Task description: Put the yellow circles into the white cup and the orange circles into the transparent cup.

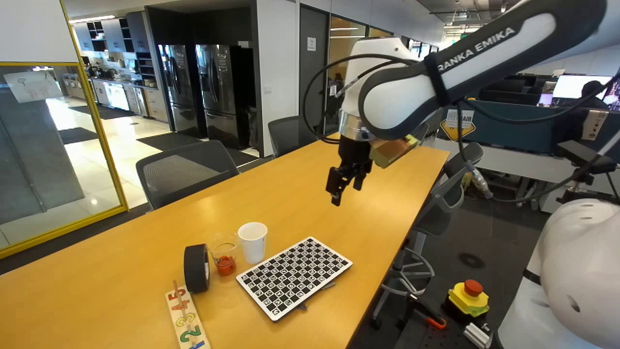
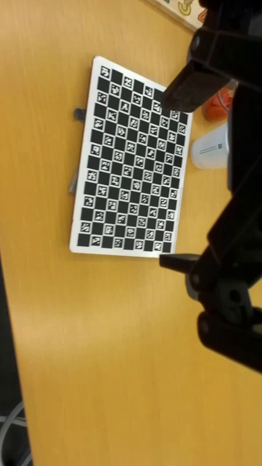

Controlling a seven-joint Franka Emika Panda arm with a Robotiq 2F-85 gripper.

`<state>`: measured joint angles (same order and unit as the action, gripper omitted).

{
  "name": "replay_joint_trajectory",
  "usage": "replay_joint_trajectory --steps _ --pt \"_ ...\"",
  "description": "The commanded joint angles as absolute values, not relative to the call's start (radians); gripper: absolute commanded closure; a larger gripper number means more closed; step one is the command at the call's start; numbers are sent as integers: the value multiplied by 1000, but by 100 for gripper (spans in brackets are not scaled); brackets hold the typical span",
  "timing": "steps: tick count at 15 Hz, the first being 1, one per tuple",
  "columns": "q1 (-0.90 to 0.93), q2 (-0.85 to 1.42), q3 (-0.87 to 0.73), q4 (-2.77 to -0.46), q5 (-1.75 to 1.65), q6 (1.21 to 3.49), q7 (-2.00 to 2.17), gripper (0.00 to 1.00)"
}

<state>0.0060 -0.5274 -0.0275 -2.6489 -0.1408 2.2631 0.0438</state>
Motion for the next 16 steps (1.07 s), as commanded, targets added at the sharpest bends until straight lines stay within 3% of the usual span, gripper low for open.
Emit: replay_joint_trajectory --steps 1,6,16 --pt "-48 -765 -50 -2714 -134 2055 4 0" --pt "-101 -902 -93 -2708 -151 1882 -34 0" --pt "-120 -910 -118 -2715 -151 1874 -55 0"
